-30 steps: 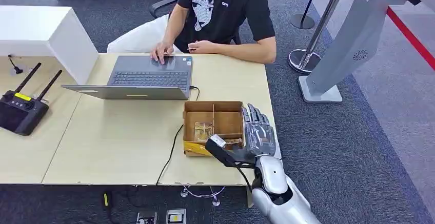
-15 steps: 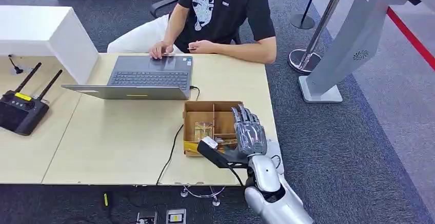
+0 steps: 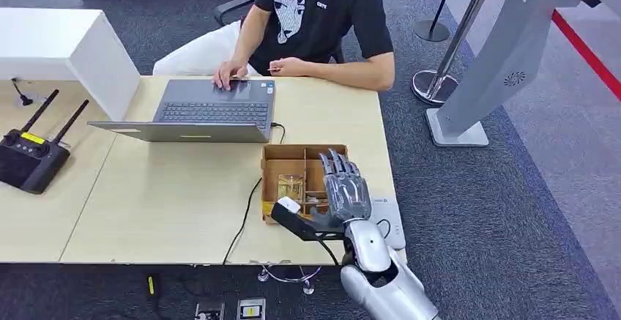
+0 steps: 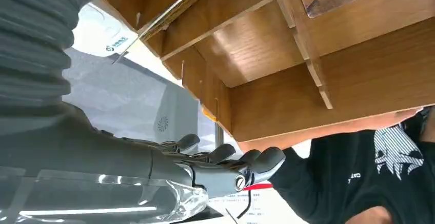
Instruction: Pass the card to the sensor for recognition and then transmit it.
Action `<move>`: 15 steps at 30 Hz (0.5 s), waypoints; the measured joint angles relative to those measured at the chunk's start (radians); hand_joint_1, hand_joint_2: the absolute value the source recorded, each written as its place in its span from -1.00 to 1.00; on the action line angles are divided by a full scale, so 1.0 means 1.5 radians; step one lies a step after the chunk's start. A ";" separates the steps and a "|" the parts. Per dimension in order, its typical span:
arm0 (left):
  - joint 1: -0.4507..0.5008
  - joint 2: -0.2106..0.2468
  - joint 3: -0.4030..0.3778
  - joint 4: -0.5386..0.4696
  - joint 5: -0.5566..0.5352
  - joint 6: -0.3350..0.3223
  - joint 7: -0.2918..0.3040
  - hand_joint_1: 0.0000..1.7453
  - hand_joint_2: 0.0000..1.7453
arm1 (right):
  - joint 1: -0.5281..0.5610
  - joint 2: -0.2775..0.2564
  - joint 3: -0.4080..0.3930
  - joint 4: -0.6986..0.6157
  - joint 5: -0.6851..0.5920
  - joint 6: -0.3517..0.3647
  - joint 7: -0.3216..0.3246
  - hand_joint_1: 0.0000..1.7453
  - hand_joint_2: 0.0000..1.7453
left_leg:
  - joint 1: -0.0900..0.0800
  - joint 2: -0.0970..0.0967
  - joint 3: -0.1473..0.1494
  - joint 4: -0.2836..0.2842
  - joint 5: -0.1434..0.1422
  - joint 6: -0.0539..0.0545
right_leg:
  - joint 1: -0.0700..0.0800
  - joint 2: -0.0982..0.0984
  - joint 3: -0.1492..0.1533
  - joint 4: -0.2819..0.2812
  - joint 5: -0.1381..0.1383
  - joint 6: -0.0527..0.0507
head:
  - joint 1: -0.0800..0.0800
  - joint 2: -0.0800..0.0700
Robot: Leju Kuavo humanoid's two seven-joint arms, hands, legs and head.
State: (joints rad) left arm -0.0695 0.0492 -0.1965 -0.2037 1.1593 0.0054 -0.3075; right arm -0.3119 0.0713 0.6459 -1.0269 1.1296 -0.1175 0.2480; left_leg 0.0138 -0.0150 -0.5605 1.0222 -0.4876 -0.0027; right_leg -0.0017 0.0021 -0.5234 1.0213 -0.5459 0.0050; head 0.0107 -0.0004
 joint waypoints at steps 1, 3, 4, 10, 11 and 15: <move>0.000 0.000 0.000 0.000 0.001 0.001 0.000 -1.00 1.00 | 0.000 0.000 0.001 0.002 0.001 0.000 0.000 -1.00 1.00 | 0.000 0.000 0.000 0.000 0.000 0.000 | 0.000 0.000 0.000 0.000 0.000 0.000 | 0.000 0.000; 0.000 -0.001 0.004 0.000 0.002 0.003 0.000 -1.00 1.00 | 0.000 0.000 0.002 0.006 0.001 0.000 0.002 -1.00 1.00 | 0.000 0.000 0.000 0.000 0.000 0.000 | 0.000 0.000 0.000 0.000 0.000 0.000 | 0.000 0.000; 0.000 -0.001 0.005 0.000 0.002 0.004 0.000 -1.00 1.00 | 0.000 0.000 0.002 0.008 0.002 0.000 0.003 -1.00 1.00 | 0.000 0.000 0.000 0.000 0.000 0.000 | 0.000 0.000 0.000 0.000 0.000 0.000 | 0.000 0.000; 0.000 -0.003 0.016 0.000 -0.003 0.004 0.000 -1.00 1.00 | 0.001 -0.005 0.002 0.011 0.008 0.002 0.011 -1.00 1.00 | 0.000 0.000 0.000 0.000 0.000 0.000 | 0.000 0.000 0.000 0.000 0.000 0.000 | 0.000 0.000; 0.000 -0.003 0.016 0.000 -0.003 0.004 0.000 -1.00 1.00 | 0.001 -0.006 0.002 0.011 0.008 0.002 0.012 -1.00 1.00 | 0.000 0.000 0.000 0.000 0.000 0.000 | 0.000 0.000 0.000 0.000 0.000 0.000 | 0.000 0.000; 0.000 -0.004 0.019 0.000 -0.008 0.003 0.000 -1.00 1.00 | 0.002 -0.011 0.002 0.011 0.008 0.002 0.016 -1.00 1.00 | 0.000 0.000 0.000 0.000 0.000 0.000 | 0.000 0.000 0.000 0.000 0.000 0.000 | 0.000 0.000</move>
State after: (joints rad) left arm -0.0693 0.0435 -0.1675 -0.2037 1.1478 0.0095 -0.3075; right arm -0.3094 0.0553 0.6489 -1.0101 1.1414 -0.1144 0.2724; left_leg 0.0138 -0.0148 -0.5603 1.0222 -0.4876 -0.0027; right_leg -0.0017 0.0021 -0.5236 1.0212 -0.5459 0.0050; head 0.0107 -0.0004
